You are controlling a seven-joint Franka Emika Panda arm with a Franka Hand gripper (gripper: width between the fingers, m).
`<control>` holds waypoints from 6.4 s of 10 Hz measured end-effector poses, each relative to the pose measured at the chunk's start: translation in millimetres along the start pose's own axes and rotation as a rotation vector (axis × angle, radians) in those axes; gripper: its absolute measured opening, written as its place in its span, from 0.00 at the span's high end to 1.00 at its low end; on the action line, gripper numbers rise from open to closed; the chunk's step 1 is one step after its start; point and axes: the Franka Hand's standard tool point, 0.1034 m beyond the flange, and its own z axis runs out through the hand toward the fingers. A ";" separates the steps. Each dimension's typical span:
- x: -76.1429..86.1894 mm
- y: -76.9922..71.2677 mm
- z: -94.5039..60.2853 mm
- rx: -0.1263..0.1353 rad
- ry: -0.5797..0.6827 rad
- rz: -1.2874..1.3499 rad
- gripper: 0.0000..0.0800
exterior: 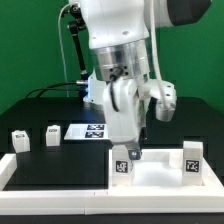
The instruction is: Assemble square table
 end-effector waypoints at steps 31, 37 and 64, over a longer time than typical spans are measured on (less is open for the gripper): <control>1.7 127.1 87.3 0.029 0.089 -0.134 0.93; 1.8 127.2 87.3 0.029 0.089 -0.143 0.93; 99.1 70.1 52.0 -0.183 0.358 -2.393 0.93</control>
Offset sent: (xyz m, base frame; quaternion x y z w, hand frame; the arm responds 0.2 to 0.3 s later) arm -0.0379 0.0052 -0.0123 -0.0097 0.0513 0.0271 0.9983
